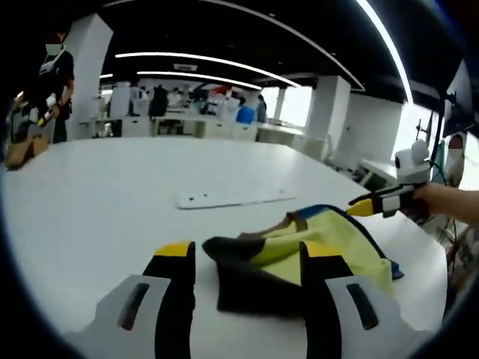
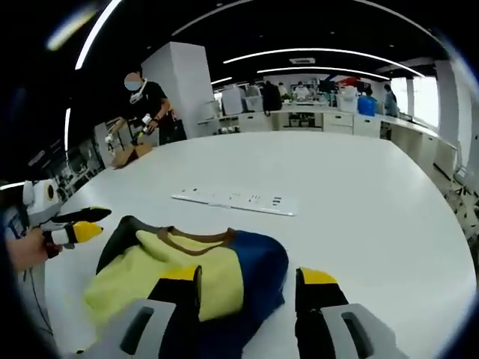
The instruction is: Fold the garment on the visible template until the final outline fits inside the template.
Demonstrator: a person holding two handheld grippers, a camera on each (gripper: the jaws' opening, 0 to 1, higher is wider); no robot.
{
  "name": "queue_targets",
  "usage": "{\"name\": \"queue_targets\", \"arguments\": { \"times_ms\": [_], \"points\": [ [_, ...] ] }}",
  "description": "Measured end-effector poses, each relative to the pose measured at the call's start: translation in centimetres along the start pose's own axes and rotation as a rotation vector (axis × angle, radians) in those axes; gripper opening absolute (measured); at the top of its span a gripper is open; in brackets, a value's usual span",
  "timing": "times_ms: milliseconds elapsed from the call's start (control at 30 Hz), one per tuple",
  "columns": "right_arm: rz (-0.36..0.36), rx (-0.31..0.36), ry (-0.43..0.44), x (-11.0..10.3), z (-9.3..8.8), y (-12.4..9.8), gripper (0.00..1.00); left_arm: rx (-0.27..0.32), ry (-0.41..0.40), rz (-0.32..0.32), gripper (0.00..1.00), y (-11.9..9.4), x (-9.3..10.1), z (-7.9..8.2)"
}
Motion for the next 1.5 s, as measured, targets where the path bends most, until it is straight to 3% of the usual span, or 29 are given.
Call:
{"name": "queue_targets", "arguments": {
  "times_ms": [333,733,1033,1233,1500],
  "points": [
    [0.1,0.006,-0.019,-2.2,-0.8,-2.9,0.68,-0.018,0.004,-0.058,0.68,-1.5,1.8,-0.6],
    [0.195,-0.01,-0.14,-4.4,-2.6,-6.6,0.75,-0.062,0.074,-0.102,0.78,-3.8,3.1,-1.9],
    [0.215,-0.034,-0.14,-5.0,-4.8,-8.2,0.7,-0.115,0.11,-0.119,0.75,-5.0,3.8,-4.3],
    [0.202,-0.052,-0.124,-4.7,-6.4,-8.5,0.65,-0.109,0.128,-0.125,0.73,-5.2,4.8,-5.8],
    [0.162,-0.103,-0.22,-4.8,-9.2,-9.0,0.51,-0.175,0.183,-0.132,0.64,-4.8,5.9,-8.4]
  ]
}}
Point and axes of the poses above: the point that each gripper's makers call its tool centre point, and the gripper's own axes: y roughly forward along the fingers, x roughly to its right, z roughly out of its top, the point moved 9 cm from there along -y, roughly backward along the fingers, and after that the axes turned 12 degrees about -y, right-handed, at the moved point
